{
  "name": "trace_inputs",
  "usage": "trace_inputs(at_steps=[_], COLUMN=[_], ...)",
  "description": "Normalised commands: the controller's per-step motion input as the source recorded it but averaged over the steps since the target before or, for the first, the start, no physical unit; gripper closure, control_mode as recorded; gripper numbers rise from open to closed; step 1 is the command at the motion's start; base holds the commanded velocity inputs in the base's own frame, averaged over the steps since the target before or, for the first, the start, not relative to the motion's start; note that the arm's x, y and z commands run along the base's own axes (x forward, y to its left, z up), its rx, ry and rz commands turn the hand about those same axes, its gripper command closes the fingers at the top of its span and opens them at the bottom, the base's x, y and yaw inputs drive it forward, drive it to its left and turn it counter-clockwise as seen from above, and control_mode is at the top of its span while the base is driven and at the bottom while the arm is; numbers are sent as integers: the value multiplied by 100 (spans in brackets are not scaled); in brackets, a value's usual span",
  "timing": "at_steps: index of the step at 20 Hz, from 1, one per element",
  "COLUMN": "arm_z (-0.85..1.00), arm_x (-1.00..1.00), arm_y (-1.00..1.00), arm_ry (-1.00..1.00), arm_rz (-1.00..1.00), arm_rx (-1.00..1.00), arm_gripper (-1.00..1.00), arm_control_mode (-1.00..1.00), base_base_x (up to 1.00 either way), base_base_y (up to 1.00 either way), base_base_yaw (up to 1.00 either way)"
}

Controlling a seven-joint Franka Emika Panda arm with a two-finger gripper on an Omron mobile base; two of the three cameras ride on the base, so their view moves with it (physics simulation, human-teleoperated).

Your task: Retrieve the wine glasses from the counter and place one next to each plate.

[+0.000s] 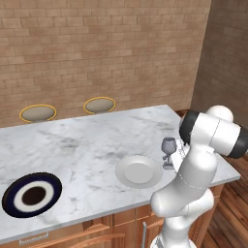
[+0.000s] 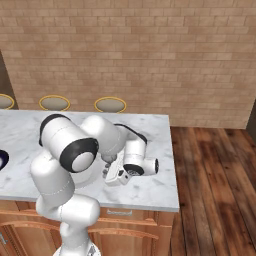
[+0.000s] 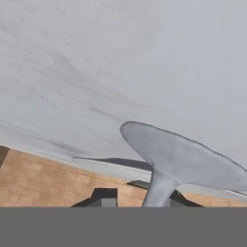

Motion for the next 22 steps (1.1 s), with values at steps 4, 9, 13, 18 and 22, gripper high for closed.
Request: trace_inputs(at_steps=[4, 9, 13, 18, 22], arm_z=[-14, -11, -13, -6, 0], arm_x=[-6, 0, 0, 0, 0], arm_y=[-6, -4, -9, -20, -36], arm_ry=[-11, -1, 0, 0, 1], arm_rz=[3, 1, 0, 0, -7], arm_rx=[0, 1, 0, 0, 0], arm_gripper=[-100, -100, -100, -100, -100], arm_control_mode=[-100, -100, -100, -100, -100], base_base_x=[0, 0, 0, 0, 0], base_base_y=[0, 0, 0, 0, 0], base_base_yaw=[0, 0, 0, 0, 0])
